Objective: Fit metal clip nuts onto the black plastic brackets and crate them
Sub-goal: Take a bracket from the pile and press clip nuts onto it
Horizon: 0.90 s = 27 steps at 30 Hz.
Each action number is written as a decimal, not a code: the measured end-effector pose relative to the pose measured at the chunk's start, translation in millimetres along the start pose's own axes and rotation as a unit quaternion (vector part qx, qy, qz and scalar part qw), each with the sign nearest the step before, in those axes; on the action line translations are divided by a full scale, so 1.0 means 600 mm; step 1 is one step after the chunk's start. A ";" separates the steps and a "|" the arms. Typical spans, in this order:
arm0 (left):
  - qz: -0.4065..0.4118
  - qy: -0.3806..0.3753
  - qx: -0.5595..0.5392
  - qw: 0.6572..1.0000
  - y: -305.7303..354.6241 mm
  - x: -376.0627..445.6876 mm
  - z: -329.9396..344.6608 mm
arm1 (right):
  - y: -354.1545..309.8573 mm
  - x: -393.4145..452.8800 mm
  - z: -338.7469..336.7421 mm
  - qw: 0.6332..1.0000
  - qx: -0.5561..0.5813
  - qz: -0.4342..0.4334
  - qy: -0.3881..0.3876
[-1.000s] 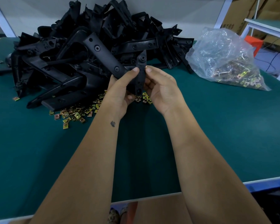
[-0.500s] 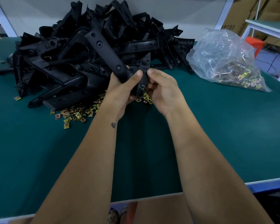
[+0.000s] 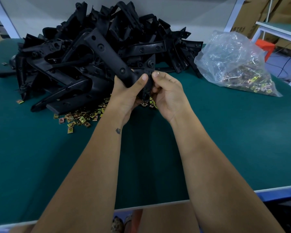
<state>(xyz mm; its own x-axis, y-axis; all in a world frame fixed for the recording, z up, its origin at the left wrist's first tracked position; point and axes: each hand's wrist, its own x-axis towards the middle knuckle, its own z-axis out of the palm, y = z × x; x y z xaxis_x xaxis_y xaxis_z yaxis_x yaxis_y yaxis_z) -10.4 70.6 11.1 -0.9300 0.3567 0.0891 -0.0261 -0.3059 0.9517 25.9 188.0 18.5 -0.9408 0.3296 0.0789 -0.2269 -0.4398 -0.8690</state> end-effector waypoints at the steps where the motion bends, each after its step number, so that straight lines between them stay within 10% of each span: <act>1: -0.002 0.001 0.001 1.000 0.001 0.000 0.000 | 0.000 0.000 0.001 1.000 -0.001 -0.001 0.000; 27: -0.032 -0.017 -0.041 0.999 -0.005 0.008 0.001 | -0.002 -0.005 0.015 0.997 -0.071 -0.021 -0.001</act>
<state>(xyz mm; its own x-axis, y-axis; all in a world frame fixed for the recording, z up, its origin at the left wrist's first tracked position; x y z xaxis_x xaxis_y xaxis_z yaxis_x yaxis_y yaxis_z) -14.6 73.7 8.8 -0.9126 0.4068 0.0409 -0.1153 -0.3521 0.9288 26.5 180.1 23.5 -0.9319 0.3435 0.1167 -0.2274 -0.3025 -0.9256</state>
